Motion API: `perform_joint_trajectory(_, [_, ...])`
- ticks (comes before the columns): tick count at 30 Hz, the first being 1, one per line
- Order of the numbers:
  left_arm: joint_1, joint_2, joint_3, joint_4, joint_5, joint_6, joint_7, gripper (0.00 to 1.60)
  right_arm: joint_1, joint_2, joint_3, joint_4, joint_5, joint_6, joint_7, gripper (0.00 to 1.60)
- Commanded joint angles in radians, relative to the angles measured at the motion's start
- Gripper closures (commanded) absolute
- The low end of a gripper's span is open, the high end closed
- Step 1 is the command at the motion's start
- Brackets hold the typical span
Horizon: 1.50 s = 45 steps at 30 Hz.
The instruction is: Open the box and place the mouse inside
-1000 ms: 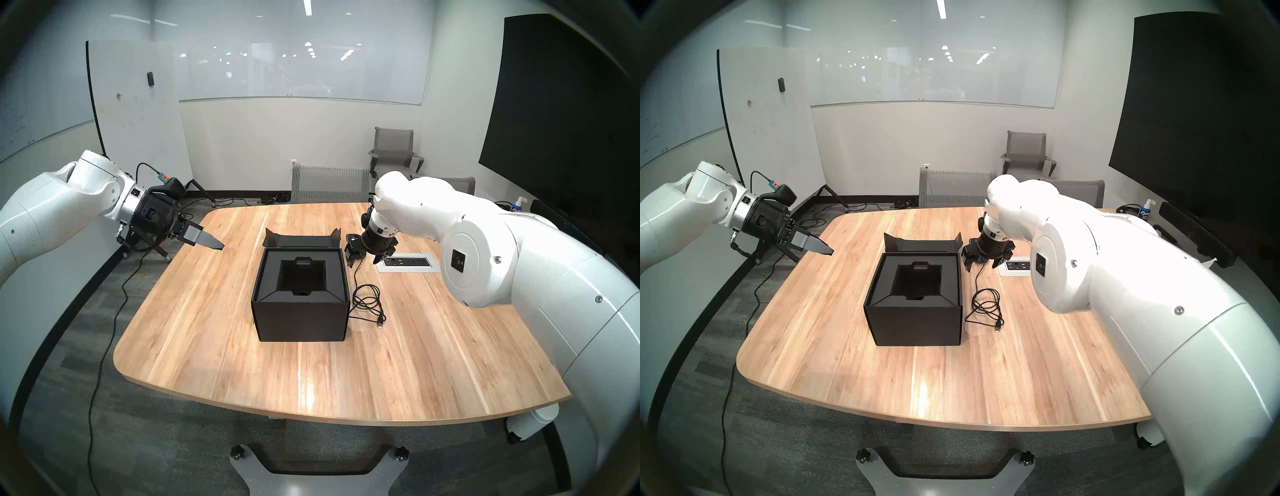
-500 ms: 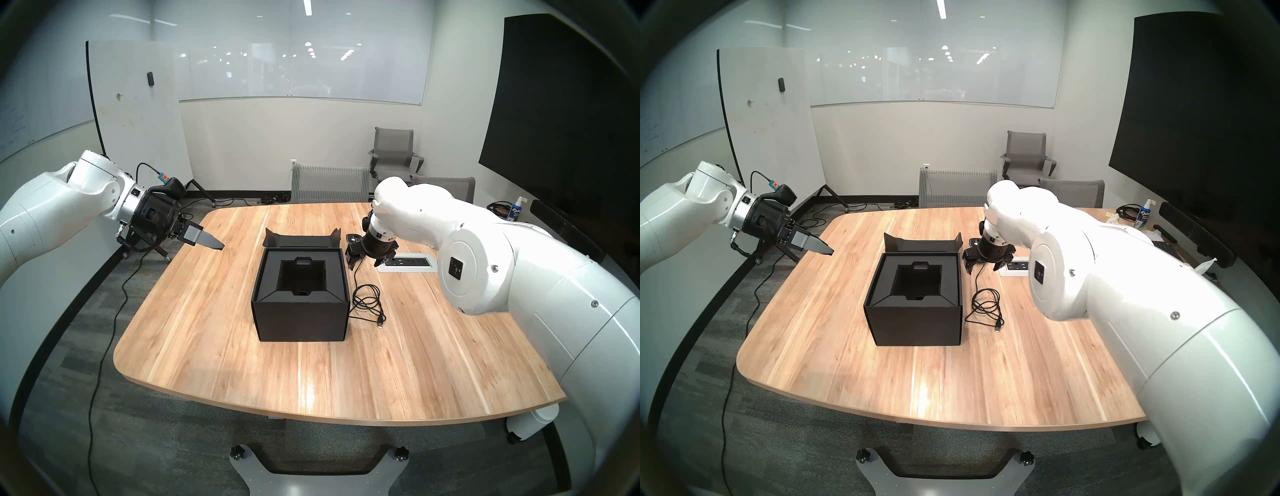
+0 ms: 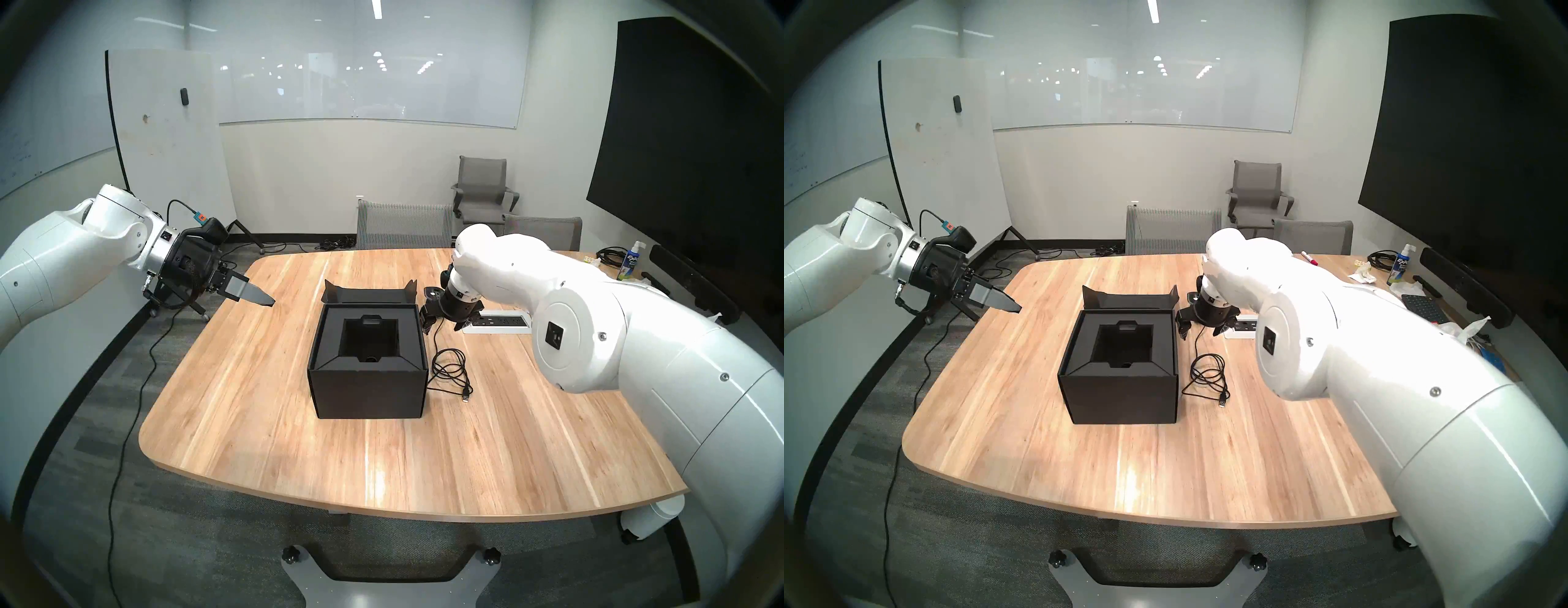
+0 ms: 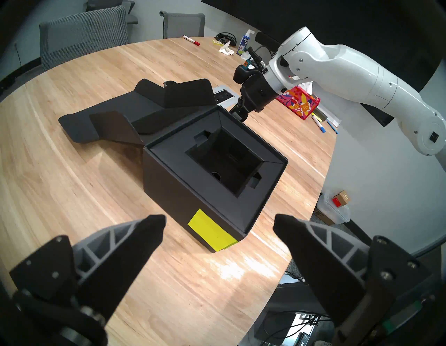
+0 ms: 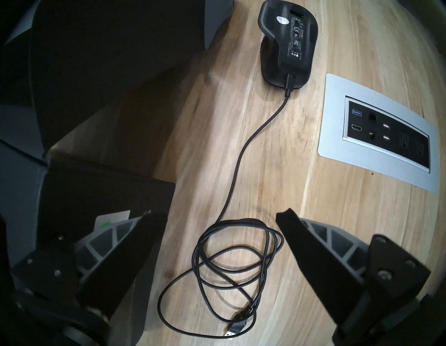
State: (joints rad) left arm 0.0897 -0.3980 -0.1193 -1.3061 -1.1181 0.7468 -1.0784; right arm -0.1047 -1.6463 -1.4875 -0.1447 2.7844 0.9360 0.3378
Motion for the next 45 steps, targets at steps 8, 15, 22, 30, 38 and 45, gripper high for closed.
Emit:
perform_joint_trajectory(8, [-0.019,0.000,-0.014,-0.003,-0.007,0.000,-0.015,0.00,-0.024,0.008,0.024,0.022,0.015,-0.045,-0.018,0.00])
perform_joint_trajectory(15, [-0.019,0.000,-0.014,-0.003,-0.007,-0.001,-0.014,0.00,-0.037,0.011,0.039,0.021,0.021,-0.057,-0.026,0.00])
perform_joint_trajectory(22, [-0.019,0.000,-0.013,-0.003,-0.007,-0.001,-0.014,0.00,-0.045,0.010,0.054,0.020,0.026,-0.061,-0.036,0.00])
perform_joint_trajectory(30, [-0.019,0.000,-0.013,-0.003,-0.007,-0.001,-0.014,0.00,-0.056,0.007,0.071,0.019,0.032,-0.068,-0.048,0.00])
perform_joint_trajectory(38, [-0.019,0.000,-0.013,-0.003,-0.007,-0.002,-0.014,0.00,-0.069,0.005,0.088,0.017,0.038,-0.074,-0.060,0.00])
perform_joint_trajectory(45, [-0.019,0.000,-0.013,-0.003,-0.007,-0.002,-0.015,0.00,-0.078,0.006,0.105,0.014,0.044,-0.071,-0.069,0.00])
